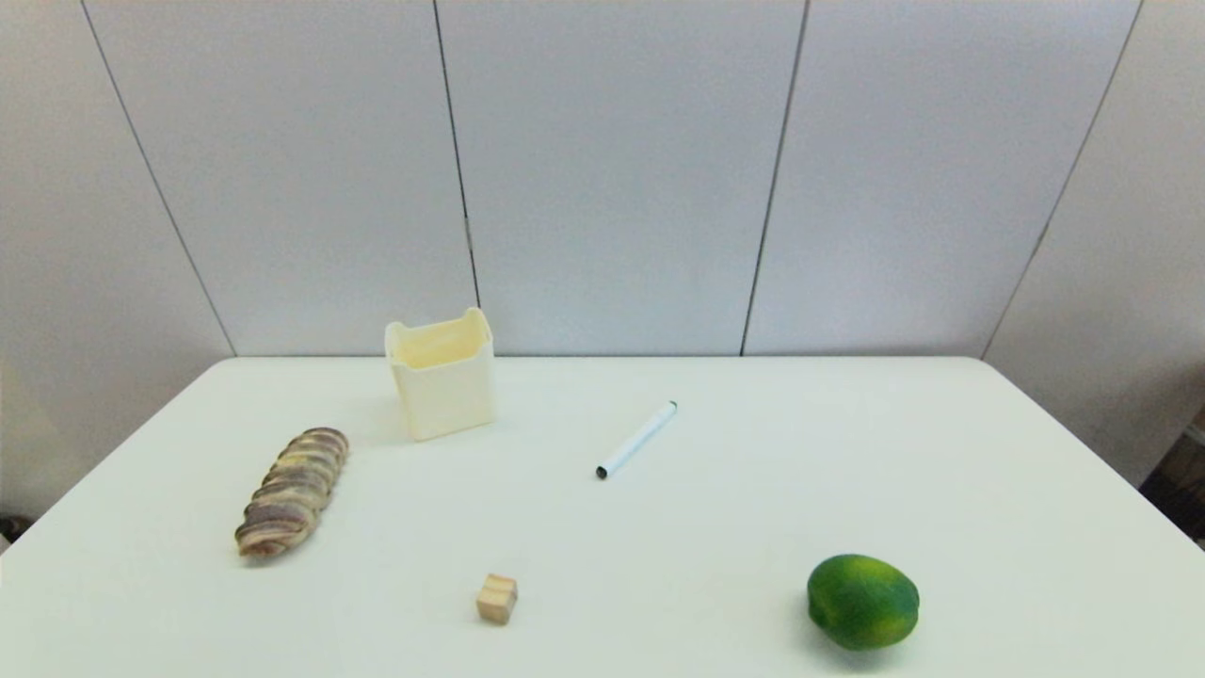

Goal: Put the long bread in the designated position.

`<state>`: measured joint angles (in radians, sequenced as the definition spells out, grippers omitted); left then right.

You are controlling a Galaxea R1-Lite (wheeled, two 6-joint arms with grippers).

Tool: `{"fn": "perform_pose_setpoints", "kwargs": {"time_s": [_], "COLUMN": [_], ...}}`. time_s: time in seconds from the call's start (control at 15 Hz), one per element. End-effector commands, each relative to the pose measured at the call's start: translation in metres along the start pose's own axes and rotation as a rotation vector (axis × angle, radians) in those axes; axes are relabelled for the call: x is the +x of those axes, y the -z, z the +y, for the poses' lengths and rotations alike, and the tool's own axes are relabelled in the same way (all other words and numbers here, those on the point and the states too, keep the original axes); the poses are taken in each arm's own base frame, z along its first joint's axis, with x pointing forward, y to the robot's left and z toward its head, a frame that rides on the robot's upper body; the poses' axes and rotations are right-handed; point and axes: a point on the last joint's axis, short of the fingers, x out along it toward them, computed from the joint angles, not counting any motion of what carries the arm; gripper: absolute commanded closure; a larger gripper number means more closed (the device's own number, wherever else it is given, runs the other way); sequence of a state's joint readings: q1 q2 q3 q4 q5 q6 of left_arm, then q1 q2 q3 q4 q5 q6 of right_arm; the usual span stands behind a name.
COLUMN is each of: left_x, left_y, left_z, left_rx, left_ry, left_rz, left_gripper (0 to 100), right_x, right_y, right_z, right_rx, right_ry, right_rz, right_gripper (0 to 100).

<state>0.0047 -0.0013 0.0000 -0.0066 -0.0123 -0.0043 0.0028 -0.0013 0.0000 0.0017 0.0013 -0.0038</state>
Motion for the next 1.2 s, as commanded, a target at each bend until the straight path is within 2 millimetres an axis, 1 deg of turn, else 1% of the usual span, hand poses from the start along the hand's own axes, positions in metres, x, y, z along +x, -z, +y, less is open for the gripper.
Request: {"fn": "perform_pose_setpoints", "kwargs": {"time_s": [0.07,1.2], "left_x": [0.0002,0.0002], "left_y": [0.0004,0.0003], "left_z": [0.0,0.0], "left_rx": [0.0,0.0], "left_ry": [0.0,0.0], "left_rz": [0.003,0.002], "left_gripper": [0,0], "right_x": [0.0001,0.0001], "right_y": [0.0,0.0], "right_z": [0.0,0.0], "right_rx": [-0.001,-0.001], "right_ry": [-0.001,-0.001], "right_rz": [0.001,0.001], "right_gripper": [0,0]}}
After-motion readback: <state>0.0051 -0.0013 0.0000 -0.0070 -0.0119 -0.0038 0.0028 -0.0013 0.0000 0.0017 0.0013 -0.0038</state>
